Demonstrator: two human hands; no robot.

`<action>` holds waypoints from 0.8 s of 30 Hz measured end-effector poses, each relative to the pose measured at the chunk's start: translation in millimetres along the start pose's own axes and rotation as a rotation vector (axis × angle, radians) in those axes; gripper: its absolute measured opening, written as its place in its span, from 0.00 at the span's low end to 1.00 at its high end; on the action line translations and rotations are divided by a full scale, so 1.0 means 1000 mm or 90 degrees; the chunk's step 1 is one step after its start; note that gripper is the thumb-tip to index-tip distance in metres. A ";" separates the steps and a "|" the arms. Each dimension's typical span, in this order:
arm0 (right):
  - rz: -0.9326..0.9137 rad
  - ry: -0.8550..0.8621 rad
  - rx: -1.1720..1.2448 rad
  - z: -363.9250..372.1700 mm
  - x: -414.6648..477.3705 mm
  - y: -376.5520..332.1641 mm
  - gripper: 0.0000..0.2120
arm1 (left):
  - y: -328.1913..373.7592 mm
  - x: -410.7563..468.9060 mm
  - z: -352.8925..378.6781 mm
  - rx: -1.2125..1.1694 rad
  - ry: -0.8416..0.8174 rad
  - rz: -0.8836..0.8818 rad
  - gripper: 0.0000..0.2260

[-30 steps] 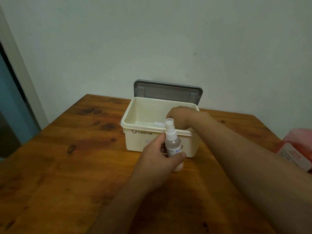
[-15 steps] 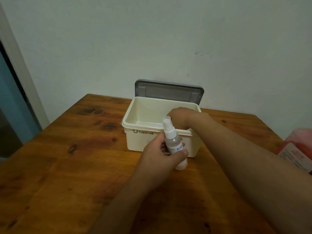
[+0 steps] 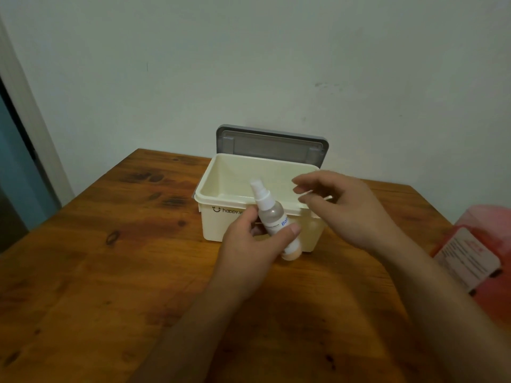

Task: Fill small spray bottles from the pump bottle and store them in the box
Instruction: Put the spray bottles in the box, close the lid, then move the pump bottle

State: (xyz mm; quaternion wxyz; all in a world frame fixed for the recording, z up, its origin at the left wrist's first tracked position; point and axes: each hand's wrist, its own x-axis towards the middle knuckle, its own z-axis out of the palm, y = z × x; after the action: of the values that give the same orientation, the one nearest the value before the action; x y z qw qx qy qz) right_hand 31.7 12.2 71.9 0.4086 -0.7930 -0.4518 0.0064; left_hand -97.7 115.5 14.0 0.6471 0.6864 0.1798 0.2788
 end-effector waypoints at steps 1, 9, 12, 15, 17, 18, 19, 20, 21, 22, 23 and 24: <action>0.000 -0.001 0.016 -0.002 -0.009 0.001 0.15 | 0.000 0.000 0.000 -0.007 0.010 0.003 0.15; -0.066 0.011 -0.023 -0.001 -0.048 0.004 0.16 | 0.004 -0.002 0.004 -0.090 0.028 0.009 0.18; -0.069 -0.039 -0.010 0.002 -0.050 0.003 0.17 | 0.008 -0.003 0.008 -0.133 0.033 0.004 0.21; -0.070 -0.011 -0.036 0.005 -0.047 0.003 0.20 | 0.011 -0.003 0.013 -0.186 0.030 -0.012 0.25; -0.082 0.008 -0.049 0.007 -0.045 0.002 0.21 | 0.014 -0.004 0.016 -0.215 0.023 -0.013 0.25; -0.085 0.017 -0.051 0.007 -0.044 0.001 0.21 | 0.014 -0.004 0.016 -0.224 0.022 -0.009 0.26; -0.087 0.025 -0.049 0.007 -0.042 0.001 0.22 | 0.015 -0.003 0.016 -0.229 0.020 -0.004 0.26; -0.087 0.031 -0.045 0.007 -0.040 0.001 0.21 | 0.016 -0.002 0.016 -0.228 0.018 0.000 0.27; -0.088 0.034 -0.042 0.006 -0.039 0.002 0.21 | 0.016 -0.001 0.016 -0.224 0.016 0.002 0.28; -0.090 0.037 -0.041 0.005 -0.037 0.003 0.19 | 0.017 -0.001 0.016 -0.215 0.015 0.004 0.28; -0.095 0.039 -0.041 0.005 -0.034 0.003 0.19 | 0.017 -0.001 0.016 -0.205 0.015 0.007 0.28; -0.099 0.042 -0.040 0.004 -0.031 0.004 0.18 | 0.017 0.000 0.015 -0.192 0.016 0.010 0.28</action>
State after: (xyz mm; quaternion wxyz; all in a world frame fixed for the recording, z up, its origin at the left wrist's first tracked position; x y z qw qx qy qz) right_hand 14.2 -9.0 55.7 0.3974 -0.7677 -0.4985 -0.0655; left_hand -90.4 101.5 30.4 0.7385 0.5790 0.1385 0.3165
